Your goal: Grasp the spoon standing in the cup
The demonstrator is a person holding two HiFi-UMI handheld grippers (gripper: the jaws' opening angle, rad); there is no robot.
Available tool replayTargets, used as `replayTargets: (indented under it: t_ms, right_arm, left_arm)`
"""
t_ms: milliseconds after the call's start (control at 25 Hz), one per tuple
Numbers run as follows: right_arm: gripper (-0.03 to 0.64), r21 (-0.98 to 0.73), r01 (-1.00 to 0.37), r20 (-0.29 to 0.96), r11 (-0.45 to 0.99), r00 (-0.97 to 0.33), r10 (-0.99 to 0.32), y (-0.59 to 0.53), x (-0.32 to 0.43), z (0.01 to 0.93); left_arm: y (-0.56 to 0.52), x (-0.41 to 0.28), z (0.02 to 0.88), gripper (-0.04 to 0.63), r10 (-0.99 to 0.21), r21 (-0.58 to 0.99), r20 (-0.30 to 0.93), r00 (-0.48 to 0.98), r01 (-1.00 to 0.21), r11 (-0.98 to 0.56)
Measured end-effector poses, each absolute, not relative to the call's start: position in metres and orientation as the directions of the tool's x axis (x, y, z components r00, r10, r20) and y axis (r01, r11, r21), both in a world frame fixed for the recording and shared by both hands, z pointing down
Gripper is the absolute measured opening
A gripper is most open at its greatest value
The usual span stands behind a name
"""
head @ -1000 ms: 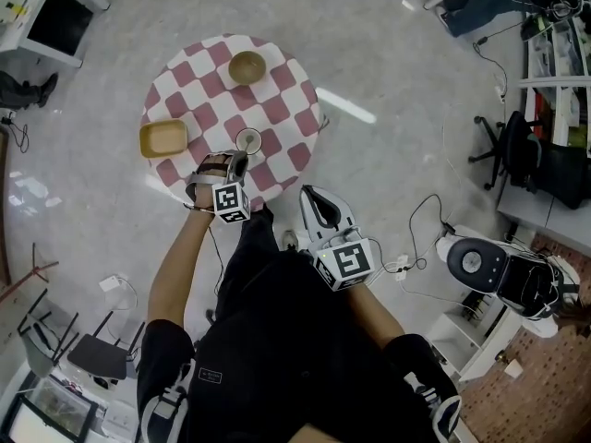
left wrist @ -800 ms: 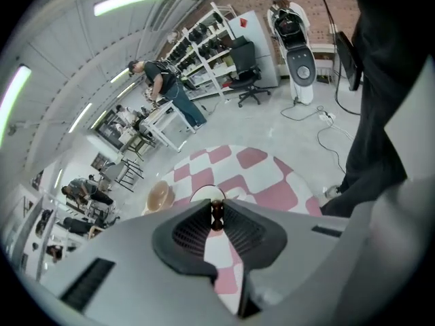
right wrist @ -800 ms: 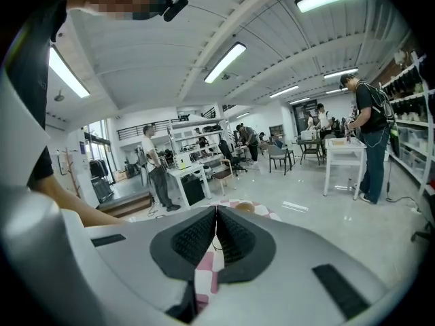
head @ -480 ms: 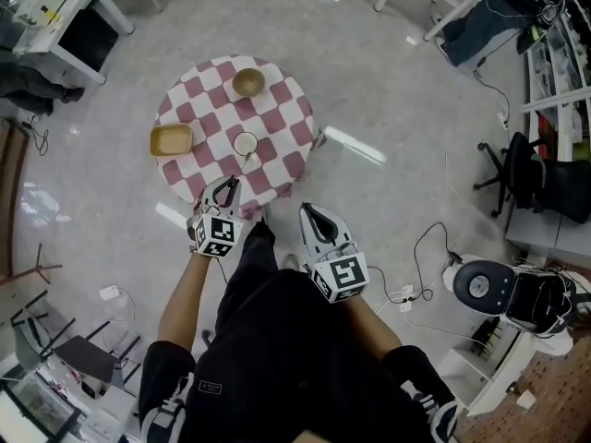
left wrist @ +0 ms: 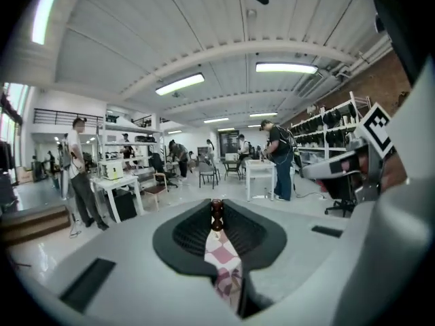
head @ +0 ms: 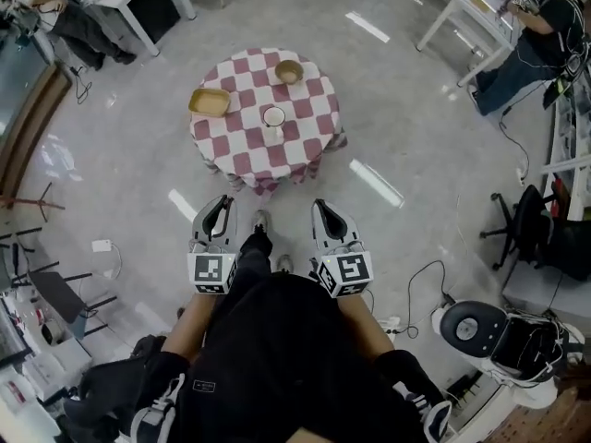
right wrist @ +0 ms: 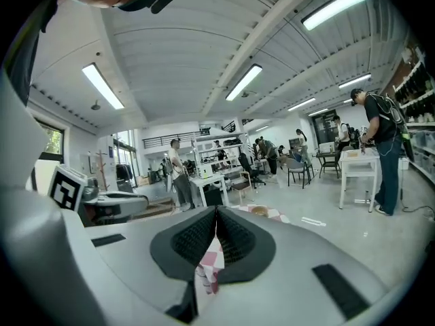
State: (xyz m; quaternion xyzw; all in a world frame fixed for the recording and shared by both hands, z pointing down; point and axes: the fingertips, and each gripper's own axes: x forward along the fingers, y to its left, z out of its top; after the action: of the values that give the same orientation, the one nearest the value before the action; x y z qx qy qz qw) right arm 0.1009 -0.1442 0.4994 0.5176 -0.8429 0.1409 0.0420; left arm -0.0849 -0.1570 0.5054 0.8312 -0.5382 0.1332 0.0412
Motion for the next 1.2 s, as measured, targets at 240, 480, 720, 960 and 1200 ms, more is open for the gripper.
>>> replayTargets:
  t_ms: [240,480,720,960,1200]
  right_arm:
    - [0.026,-0.197,-0.870,0.194,0.452,-0.487,-0.852,-0.122,0.084,0.490]
    - [0.026,-0.172,-0.876,0.175,0.450,-0.476,-0.862,-0.119,0.075,0.479]
    - [0.026,-0.166,-0.882,0.205,0.441,-0.469,-0.859,-0.108,0.053,0.483]
    - [0.026,-0.157,-0.885,0.230,0.439,-0.465,-0.855,-0.099,0.027,0.487]
    - [0.026,-0.150,-0.885,0.226,0.441,-0.465,-0.856,-0.090,-0.002,0.483]
  left_arm:
    - [-0.102,-0.091,0.468,0.052,-0.908,0.005,0.187,0.376,-0.924,-0.382]
    - [-0.088,-0.094,0.447,0.052,-0.927,0.032,0.113,0.356,-0.934,-0.355]
    - [-0.084,-0.119,0.461,0.052,-0.923,0.056,0.135,0.360,-0.933,-0.355]
    - [-0.087,-0.134,0.465,0.052,-0.913,0.087,0.116,0.392,-0.919,-0.384]
    - [-0.079,-0.145,0.461,0.052,-0.889,0.078,0.097,0.448,-0.894,-0.442]
